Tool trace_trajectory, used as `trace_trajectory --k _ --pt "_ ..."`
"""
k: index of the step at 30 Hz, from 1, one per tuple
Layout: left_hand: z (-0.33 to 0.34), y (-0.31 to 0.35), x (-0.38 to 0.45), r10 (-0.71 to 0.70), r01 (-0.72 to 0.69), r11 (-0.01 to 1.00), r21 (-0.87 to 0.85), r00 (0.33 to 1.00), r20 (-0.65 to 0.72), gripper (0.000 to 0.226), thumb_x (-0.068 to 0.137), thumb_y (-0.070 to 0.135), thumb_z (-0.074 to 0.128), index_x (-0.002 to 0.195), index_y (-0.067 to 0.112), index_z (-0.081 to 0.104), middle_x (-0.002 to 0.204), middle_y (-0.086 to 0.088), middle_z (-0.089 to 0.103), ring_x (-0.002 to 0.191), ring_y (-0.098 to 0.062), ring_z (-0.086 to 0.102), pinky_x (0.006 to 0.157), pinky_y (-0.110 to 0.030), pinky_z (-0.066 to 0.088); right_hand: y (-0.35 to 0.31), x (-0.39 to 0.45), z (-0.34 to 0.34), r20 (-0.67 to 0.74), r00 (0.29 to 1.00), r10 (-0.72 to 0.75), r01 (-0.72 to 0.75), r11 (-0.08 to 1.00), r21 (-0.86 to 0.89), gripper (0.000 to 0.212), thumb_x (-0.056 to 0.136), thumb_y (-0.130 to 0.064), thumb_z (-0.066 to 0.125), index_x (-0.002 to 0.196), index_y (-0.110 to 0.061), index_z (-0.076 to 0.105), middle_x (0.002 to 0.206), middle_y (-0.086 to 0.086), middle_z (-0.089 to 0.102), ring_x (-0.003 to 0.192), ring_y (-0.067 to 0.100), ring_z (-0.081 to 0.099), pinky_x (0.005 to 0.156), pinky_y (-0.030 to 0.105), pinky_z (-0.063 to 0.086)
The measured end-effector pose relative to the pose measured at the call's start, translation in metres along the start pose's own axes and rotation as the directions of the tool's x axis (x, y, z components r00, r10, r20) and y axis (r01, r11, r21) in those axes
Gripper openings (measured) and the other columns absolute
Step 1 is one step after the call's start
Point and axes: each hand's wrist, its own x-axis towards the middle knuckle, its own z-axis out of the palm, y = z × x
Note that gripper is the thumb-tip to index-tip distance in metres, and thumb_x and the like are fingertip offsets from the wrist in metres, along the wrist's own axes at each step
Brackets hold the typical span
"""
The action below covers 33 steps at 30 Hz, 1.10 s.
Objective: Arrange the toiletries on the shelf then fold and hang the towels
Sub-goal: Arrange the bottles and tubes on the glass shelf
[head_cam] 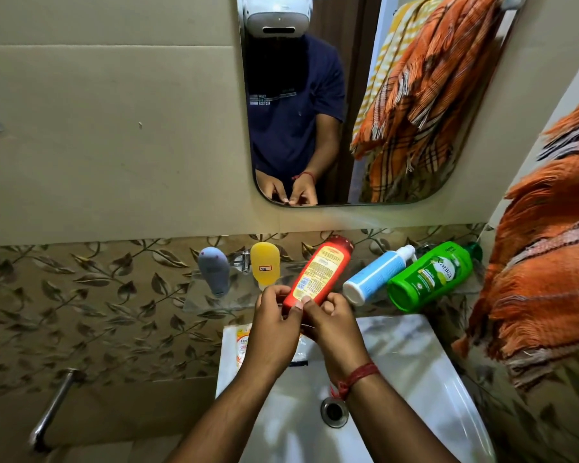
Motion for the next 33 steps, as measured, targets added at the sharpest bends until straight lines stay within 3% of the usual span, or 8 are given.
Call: trace_trajectory --k 4,7,12,15,23,27,30,33 --pt "-0.001 0.001 -0.01 0.05 -0.049 0.998 -0.036 0.999 0.017 0.038 0.1 0.018 0.059 0.133 0.031 0.043 0.128 0.007 0.059 0.114 -0.005 0.06 0.077 -0.008 0.05 -0.006 -0.007 -0.008 0.04 0.993 -0.113 0.118 0.977 -0.178 0.021 0.095 -0.01 0.063 0.113 -0.018 0.056 0.11 0.001 0.071 0.102 0.013 0.07 0.092 0.035 0.058" --pt "0.003 0.008 -0.011 0.091 -0.09 0.996 -0.018 0.994 0.067 0.045 0.1 0.017 0.058 0.14 0.033 0.044 0.132 0.011 0.062 0.119 -0.004 0.059 0.099 -0.026 0.052 -0.022 -0.006 -0.017 0.054 0.98 -0.192 0.199 0.931 -0.307 0.032 0.091 0.001 0.064 0.109 -0.023 0.053 0.105 -0.006 0.069 0.093 -0.001 0.067 0.082 0.02 0.056" --pt "0.014 0.031 -0.005 0.144 -0.141 0.989 -0.037 0.985 0.099 0.053 0.1 0.01 0.055 0.143 0.037 0.041 0.131 0.02 0.059 0.12 0.006 0.055 0.095 -0.013 0.043 -0.05 0.004 -0.028 0.11 0.957 -0.269 0.285 0.792 -0.54 0.049 0.082 0.006 0.068 0.106 -0.034 0.054 0.102 -0.012 0.071 0.093 0.001 0.068 0.085 0.027 0.056" --pt "0.018 0.042 0.005 0.17 -0.166 0.985 -0.043 0.98 0.101 0.055 0.098 0.008 0.055 0.143 0.037 0.042 0.134 0.016 0.059 0.123 0.001 0.055 0.104 -0.024 0.043 -0.068 0.017 -0.028 0.118 0.94 -0.32 0.315 0.682 -0.66 0.048 0.078 0.004 0.069 0.109 -0.029 0.056 0.103 -0.009 0.071 0.097 0.011 0.067 0.088 0.031 0.054" --pt "0.028 0.049 0.032 0.117 -0.124 0.991 0.051 0.986 0.121 0.068 0.094 0.004 0.052 0.149 0.039 0.032 0.145 0.004 0.053 0.132 -0.016 0.051 0.112 -0.046 0.043 -0.095 0.052 -0.031 0.23 0.935 -0.271 0.342 0.519 -0.783 0.046 0.08 0.006 0.061 0.116 -0.022 0.06 0.113 0.004 0.072 0.102 0.018 0.065 0.083 0.025 0.045" --pt "0.029 0.049 0.038 0.096 -0.105 0.993 0.057 0.985 0.142 0.072 0.097 0.003 0.048 0.154 0.037 0.023 0.152 0.002 0.046 0.138 -0.017 0.046 0.116 -0.045 0.038 -0.105 0.056 -0.03 0.273 0.934 -0.232 0.355 0.499 -0.79 0.046 0.083 0.004 0.066 0.121 -0.023 0.059 0.119 0.002 0.07 0.105 0.015 0.062 0.086 0.025 0.044" --pt "0.028 0.049 0.039 0.085 -0.096 0.994 0.058 0.983 0.162 0.074 0.097 0.002 0.047 0.156 0.038 0.021 0.156 0.001 0.043 0.142 -0.017 0.042 0.118 -0.046 0.035 -0.106 0.058 -0.034 0.283 0.934 -0.217 0.356 0.518 -0.778 0.043 0.084 0.002 0.068 0.114 -0.027 0.057 0.119 0.001 0.069 0.099 0.01 0.059 0.079 0.02 0.043" --pt "0.024 0.051 0.037 0.076 -0.089 0.994 0.059 0.977 0.199 0.072 0.099 0.001 0.045 0.157 0.037 0.021 0.156 0.003 0.042 0.142 -0.014 0.04 0.118 -0.037 0.032 -0.105 0.059 -0.039 0.286 0.932 -0.222 0.361 0.502 -0.786 0.04 0.085 0.0 0.068 0.11 -0.029 0.057 0.117 0.001 0.07 0.099 0.013 0.062 0.077 0.021 0.044"
